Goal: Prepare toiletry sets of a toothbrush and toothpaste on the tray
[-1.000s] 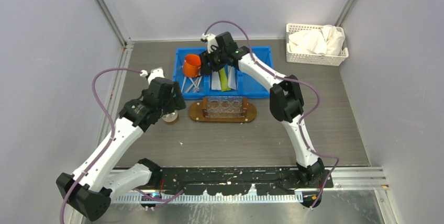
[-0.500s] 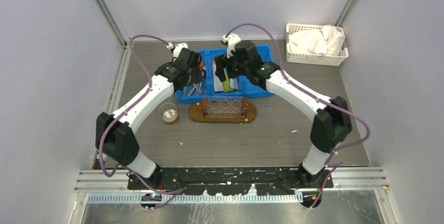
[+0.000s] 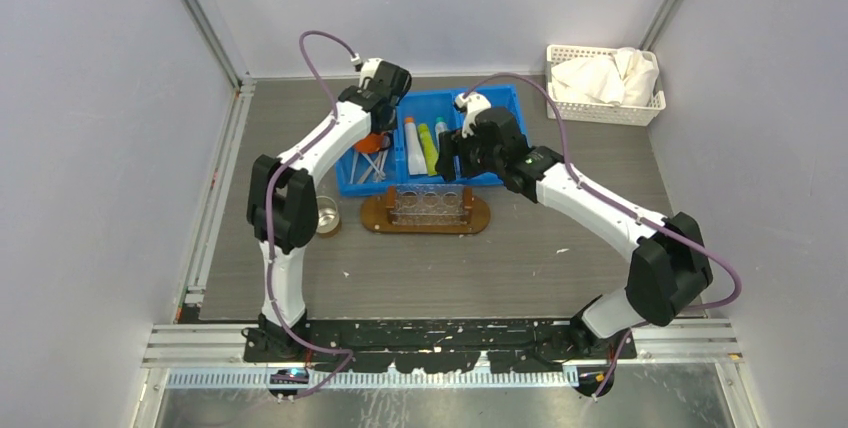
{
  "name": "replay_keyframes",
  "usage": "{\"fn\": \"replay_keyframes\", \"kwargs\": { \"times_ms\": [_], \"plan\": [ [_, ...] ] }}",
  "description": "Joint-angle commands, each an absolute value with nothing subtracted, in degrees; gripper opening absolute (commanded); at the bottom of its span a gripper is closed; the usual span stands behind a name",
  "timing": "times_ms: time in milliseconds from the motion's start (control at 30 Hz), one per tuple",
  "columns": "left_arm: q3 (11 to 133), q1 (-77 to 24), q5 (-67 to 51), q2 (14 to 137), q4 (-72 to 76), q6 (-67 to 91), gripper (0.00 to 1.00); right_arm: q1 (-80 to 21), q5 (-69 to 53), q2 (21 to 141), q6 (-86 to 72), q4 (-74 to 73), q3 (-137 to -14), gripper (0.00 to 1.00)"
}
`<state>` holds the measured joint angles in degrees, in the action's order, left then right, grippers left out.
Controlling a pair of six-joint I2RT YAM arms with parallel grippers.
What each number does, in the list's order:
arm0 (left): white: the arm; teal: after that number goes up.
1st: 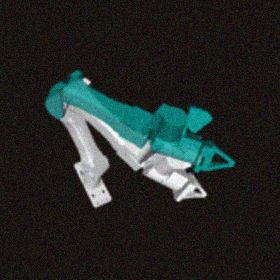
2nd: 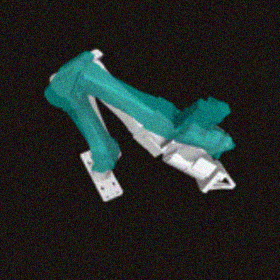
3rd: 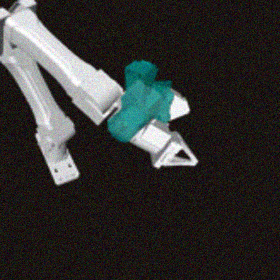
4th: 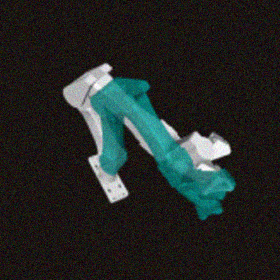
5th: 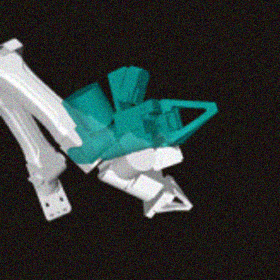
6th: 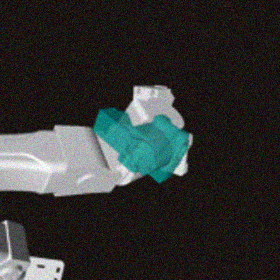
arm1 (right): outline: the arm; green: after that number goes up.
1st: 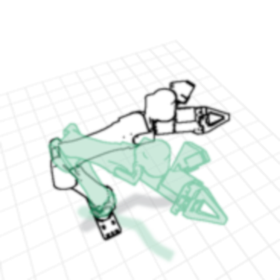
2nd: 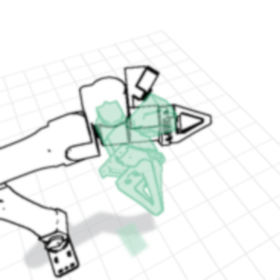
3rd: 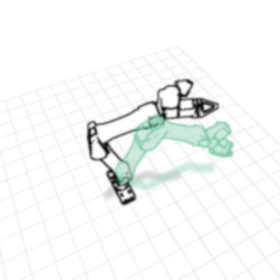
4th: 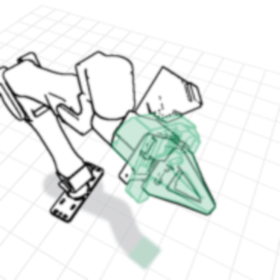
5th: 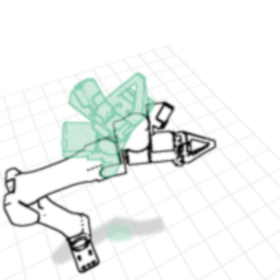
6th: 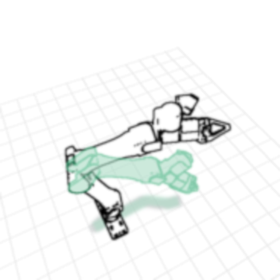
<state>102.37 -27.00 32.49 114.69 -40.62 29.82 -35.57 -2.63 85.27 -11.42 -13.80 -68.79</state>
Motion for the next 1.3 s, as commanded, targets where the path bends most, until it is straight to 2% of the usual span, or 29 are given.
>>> {"fn": "replay_keyframes", "kwargs": {
  "times_ms": [0,100,300,567,600,633,667,733,833,1000,1267],
  "plan": [
    [109.1,-25.9,36.6,116.3,-41.7,29.0,0.62,-35.6,-3.6,81.5,-13.0,-11.5,-65.2,0.75],
    [113.2,-25.0,36.6,119.6,-44.0,30.3,0.66,-34.9,-4.4,80.2,-13.0,-11.3,-63.1,0.75],
    [119.4,-24.0,35.9,125.5,-51.1,32.3,0.66,-32.9,-5.4,78.4,-13.7,-9.8,-59.0,0.75],
    [106.6,-24.3,34.0,121.7,-46.4,34.9,0.58,-31.9,-6.0,77.2,-13.6,-10.9,-57.9,0.75],
    [106.2,-24.3,33.5,121.9,-46.1,34.7,0.53,-31.9,-6.0,77.1,-13.5,-11.3,-57.9,0.75],
    [106.5,-24.3,33.3,122.7,-46.3,34.5,0.43,-31.9,-5.8,76.7,-13.5,-11.5,-57.8,0.75],
    [108.0,-24.3,33.0,123.5,-47.1,34.2,0.21,-31.8,-5.6,76.4,-13.6,-11.7,-57.6,0.75],
    [110.6,-24.3,32.4,124.8,-49.3,33.8,0.01,-31.8,-5.4,75.6,-13.8,-12.4,-57.4,0.74],
    [111.5,-24.4,31.4,122.9,-49.8,32.8,0.01,-31.8,-5.5,74.1,-14.4,-13.0,-56.6,0.74],
    [108.7,-24.8,27.8,112.8,-46.2,30.3,0.01,-31.7,-4.9,70.9,-15.1,-14.9,-55.5,0.74],
    [109.7,-28.3,9.7,98.7,-47.4,27.9,0.01,-31.7,3.4,64.3,-15.9,-22.3,-58.9,0.71]
  ]
}}
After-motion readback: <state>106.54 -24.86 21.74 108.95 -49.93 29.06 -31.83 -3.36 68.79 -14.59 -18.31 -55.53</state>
